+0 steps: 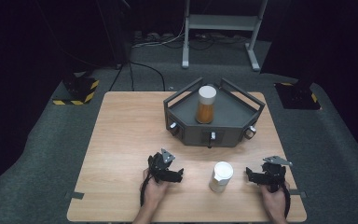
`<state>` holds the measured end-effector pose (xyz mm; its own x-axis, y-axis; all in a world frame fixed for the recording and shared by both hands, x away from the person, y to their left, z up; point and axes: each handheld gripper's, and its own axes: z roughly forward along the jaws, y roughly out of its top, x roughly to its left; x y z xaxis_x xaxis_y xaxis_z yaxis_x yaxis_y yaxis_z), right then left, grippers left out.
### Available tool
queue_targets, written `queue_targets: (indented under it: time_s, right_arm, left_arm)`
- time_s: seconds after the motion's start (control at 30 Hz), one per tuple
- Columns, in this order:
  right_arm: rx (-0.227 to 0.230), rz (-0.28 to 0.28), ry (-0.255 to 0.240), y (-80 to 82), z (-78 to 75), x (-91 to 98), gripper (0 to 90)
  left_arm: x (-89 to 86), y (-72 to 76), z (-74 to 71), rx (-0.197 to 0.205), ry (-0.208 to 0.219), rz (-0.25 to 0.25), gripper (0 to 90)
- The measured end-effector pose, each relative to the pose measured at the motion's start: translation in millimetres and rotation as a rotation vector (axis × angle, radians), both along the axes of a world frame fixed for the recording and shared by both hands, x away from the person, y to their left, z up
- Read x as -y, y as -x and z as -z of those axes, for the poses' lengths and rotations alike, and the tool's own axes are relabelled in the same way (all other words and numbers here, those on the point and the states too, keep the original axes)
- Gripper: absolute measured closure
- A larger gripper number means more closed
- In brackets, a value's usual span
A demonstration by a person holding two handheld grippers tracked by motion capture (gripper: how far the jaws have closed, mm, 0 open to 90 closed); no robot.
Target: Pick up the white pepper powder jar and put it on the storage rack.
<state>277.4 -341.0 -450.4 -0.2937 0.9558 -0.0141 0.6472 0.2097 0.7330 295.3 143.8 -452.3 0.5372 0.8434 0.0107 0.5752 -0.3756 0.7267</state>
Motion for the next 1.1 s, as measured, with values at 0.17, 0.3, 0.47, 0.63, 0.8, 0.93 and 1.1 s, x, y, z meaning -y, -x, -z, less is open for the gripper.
queue_targets:
  time_s: [0.17,0.3,0.47,0.63,0.8,0.93,1.1]
  right_arm:
    - [-0.001,0.000,0.000,-0.2,-0.1,0.0,3.7]
    - [-0.003,0.003,0.000,-0.6,-0.3,-1.0,2.9]
    - [-0.004,0.001,0.002,0.3,-0.5,-1.0,2.5]
    - [-0.016,-0.031,-0.012,2.5,-2.5,5.0,1.5]
    - [-0.006,-0.072,-0.022,8.8,-4.1,8.3,1.5]
    - [-0.002,-0.111,-0.031,14.7,-5.5,11.0,1.5]
    - [0.002,-0.152,-0.054,21.7,-7.9,15.5,1.8]
  left_arm:
    - [0.0,0.0,0.0,0.000,0.000,0.000,3.7]
    - [0.0,0.0,0.0,-0.001,0.001,0.000,3.7]
    - [0.0,0.1,0.0,0.000,0.001,-0.001,3.9]
    - [-0.1,0.1,0.1,0.001,0.001,-0.002,4.0]
    - [-0.1,0.1,0.1,0.000,0.001,-0.002,4.0]
    - [-0.1,0.1,0.1,0.000,0.001,-0.002,4.0]
    - [-0.1,0.1,0.1,0.001,0.001,-0.001,4.0]
